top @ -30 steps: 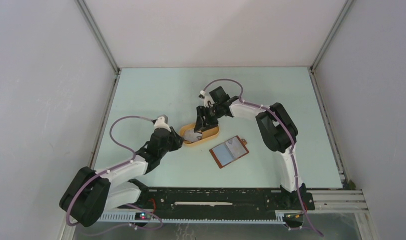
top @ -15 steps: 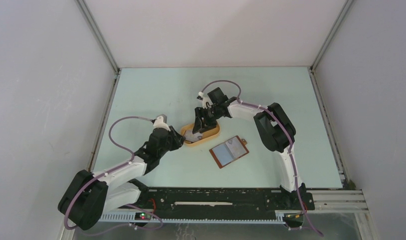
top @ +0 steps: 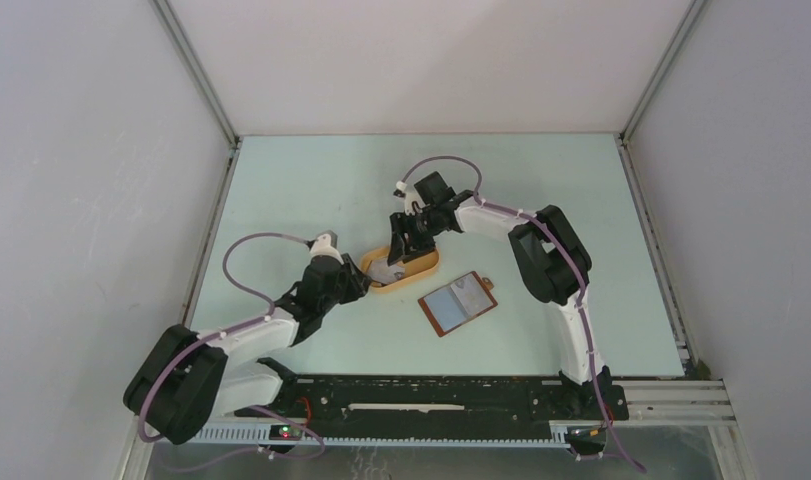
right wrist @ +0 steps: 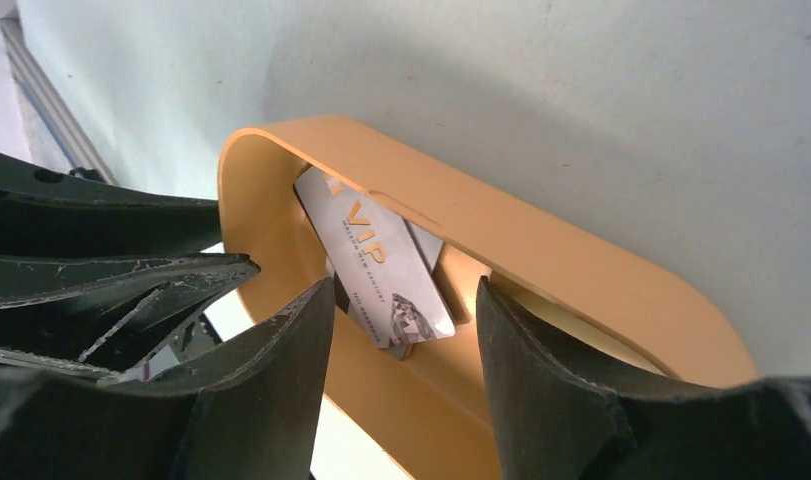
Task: Put the credit cards into the card holder
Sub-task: Pick up the credit card from the storage box.
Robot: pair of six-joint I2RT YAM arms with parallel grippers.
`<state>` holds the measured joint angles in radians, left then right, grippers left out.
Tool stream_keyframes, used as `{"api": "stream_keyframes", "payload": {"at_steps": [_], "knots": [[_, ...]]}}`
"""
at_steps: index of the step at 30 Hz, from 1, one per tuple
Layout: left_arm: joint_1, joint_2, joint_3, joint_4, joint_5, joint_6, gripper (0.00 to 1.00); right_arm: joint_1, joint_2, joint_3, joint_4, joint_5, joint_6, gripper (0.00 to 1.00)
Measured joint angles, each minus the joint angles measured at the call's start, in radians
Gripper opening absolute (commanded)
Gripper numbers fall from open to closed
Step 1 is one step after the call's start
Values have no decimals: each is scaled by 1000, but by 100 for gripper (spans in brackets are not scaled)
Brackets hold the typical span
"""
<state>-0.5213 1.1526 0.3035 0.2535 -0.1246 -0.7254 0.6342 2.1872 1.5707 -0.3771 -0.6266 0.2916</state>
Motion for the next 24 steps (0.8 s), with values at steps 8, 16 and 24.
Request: {"api": "stream_keyframes", "payload": {"at_steps": [8, 16, 24], "knots": [[0, 39, 0, 50, 20, 0, 30, 3, 19, 40, -37, 7, -43, 61], [1, 41, 0, 56, 24, 0, 27, 17, 35, 42, -33, -74, -43, 61], [2, 41, 0, 56, 24, 0, 27, 10, 37, 42, -14, -125, -18, 60]]}}
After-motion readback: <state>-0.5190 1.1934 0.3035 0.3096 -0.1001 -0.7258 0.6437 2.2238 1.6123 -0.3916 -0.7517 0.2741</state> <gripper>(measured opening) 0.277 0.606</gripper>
